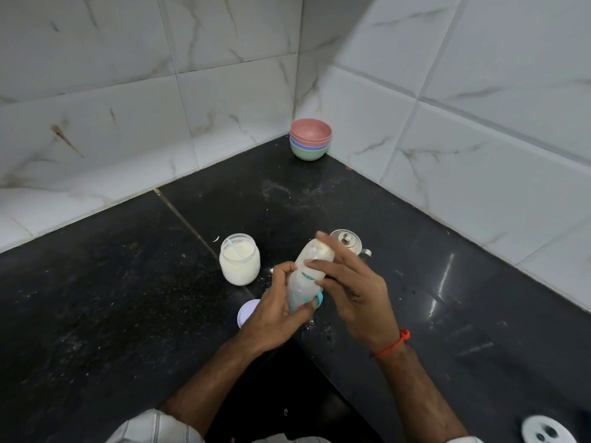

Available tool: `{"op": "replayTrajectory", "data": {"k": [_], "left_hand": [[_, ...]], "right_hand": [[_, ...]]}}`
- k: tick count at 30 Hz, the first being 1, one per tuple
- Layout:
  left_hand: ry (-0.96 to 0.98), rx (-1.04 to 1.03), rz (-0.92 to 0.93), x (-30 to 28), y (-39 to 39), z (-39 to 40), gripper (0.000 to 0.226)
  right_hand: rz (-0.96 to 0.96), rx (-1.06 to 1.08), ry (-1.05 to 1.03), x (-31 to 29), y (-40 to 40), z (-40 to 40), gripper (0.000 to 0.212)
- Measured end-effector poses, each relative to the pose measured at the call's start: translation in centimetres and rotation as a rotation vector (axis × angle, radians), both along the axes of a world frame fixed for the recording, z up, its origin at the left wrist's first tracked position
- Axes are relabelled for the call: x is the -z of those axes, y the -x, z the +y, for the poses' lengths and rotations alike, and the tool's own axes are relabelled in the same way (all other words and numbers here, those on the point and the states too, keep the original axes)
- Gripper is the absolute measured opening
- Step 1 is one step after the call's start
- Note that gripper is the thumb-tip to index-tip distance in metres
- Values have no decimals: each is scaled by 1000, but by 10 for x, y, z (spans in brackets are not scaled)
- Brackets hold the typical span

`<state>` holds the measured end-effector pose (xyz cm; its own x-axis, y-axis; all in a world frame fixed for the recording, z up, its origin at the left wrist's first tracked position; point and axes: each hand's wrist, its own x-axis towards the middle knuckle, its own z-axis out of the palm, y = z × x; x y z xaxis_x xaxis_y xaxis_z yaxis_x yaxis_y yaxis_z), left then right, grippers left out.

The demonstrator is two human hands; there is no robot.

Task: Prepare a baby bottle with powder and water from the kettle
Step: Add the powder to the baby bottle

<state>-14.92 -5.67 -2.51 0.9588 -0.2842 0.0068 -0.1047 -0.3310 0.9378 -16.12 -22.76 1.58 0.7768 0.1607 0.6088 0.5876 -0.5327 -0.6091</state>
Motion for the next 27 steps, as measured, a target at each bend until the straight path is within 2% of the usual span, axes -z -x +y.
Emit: {"op": "replayTrajectory", "data": {"k": [2,6,10,14,18,23,27], "left_hand": [[4,7,-5,1,1,0,57],[18,-3,-33,2,-1,1,55],[14,4,-27,6,-2,1,58],[6,-1,-63,8,-3,1,55],[16,4,-59,10,-4,1,59],[15,6,-62,16,-4,3,56],[15,7,-78,24,-2,8,58]], "right_hand": [[20,-29,6,0,0,2,42],[-64,32,-75,-1,1,2,35],[-12,-43,-9,2,1,3,45],[-84,9,-82,1,1,3,40],[39,-62,-89,10,1,3,47],[454,-105,-704,19,1,1,63],[587,52,-898,34,0,-3,61]]}}
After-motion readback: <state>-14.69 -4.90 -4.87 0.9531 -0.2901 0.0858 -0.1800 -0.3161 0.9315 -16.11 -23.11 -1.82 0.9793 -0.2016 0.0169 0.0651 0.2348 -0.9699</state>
